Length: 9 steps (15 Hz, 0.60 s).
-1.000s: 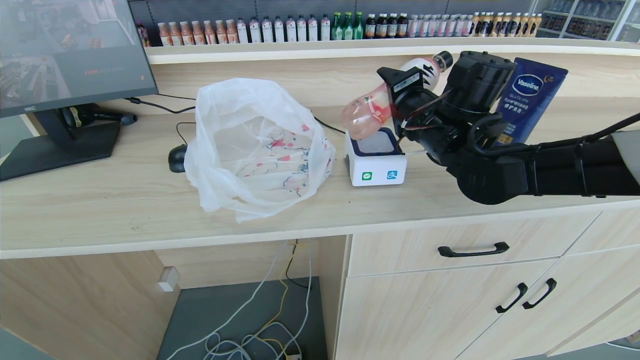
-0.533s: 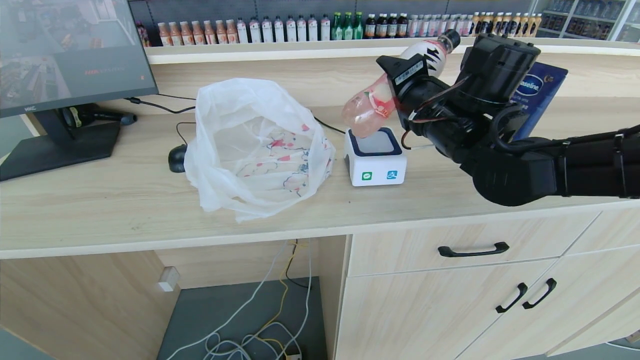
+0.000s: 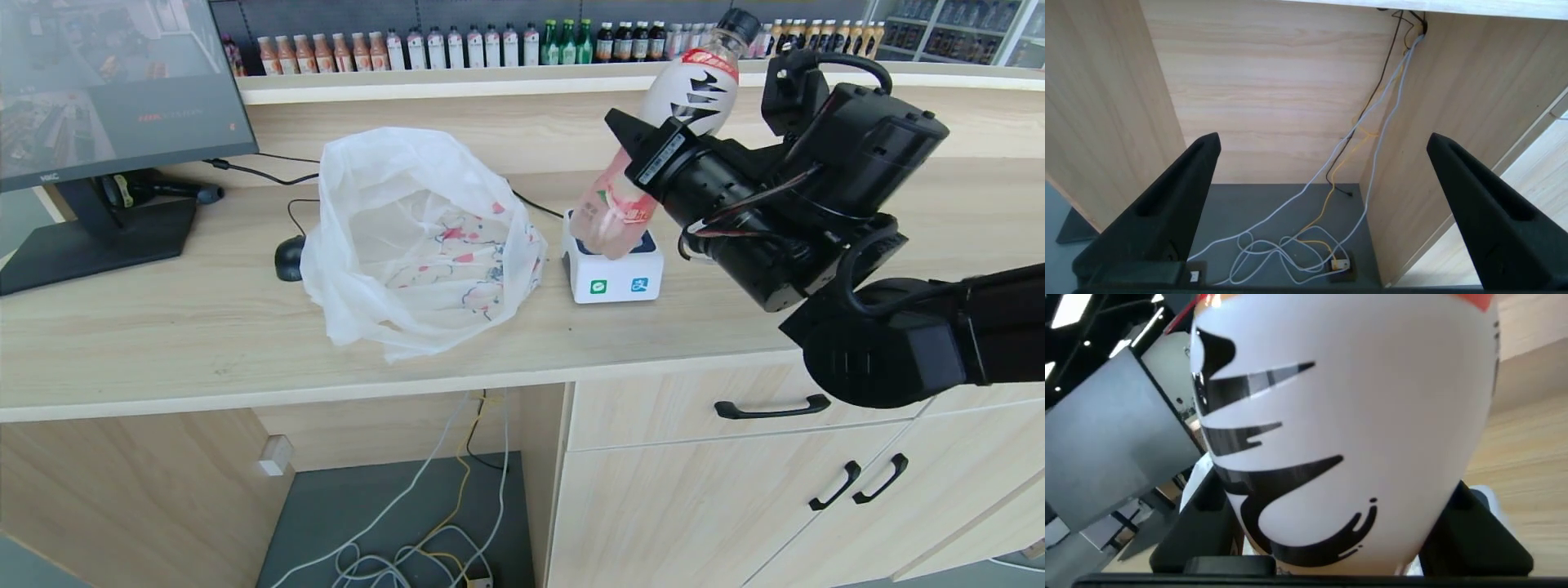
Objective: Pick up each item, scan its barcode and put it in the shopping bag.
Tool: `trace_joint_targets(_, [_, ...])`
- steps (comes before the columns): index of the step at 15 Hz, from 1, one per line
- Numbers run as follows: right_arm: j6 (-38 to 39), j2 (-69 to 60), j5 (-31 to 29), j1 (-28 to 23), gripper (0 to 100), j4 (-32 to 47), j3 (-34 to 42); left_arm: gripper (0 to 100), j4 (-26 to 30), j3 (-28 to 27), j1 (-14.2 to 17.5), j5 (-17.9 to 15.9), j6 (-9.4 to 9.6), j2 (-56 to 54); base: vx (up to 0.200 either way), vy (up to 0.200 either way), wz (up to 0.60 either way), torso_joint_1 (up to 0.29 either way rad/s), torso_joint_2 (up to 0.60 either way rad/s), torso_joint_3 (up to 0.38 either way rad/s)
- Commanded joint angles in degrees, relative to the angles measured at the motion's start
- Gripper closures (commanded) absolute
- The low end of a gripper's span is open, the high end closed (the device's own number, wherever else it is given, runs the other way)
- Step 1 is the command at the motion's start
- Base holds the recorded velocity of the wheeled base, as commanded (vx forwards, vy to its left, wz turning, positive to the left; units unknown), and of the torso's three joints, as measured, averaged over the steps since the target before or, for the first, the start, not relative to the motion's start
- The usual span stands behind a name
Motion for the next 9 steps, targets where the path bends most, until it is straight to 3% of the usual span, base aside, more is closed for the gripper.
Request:
trace_joint_targets(1, [-3.7,-4.5,-0.1,2.2,100,-0.4,5.3,0,0.0,0.0,0.0,0.0,-0.04,0.0,0.0,0.0,0.0,0.0,0.0,0.0])
trace_joint_targets(5, [-16.9,-7.7,0.1,2.5,100,-4.0,10.9,0,0.0,0.0,0.0,0.0,-0.04,0.0,0.0,0.0,0.0,0.0,0.0,0.0])
trace_joint_targets(7, [-24.6,-7.6,6.3,2.3,100,-13.8,18.3,0,0.0,0.0,0.0,0.0,0.05,0.0,0.0,0.0,0.0,0.0,0.0,0.0])
trace_joint_targets(9, [-29.5,-7.6,8.3,0.5,100,-18.8,22.0,0,0.0,0.0,0.0,0.0,0.05,0.0,0.0,0.0,0.0,0.0,0.0,0.0])
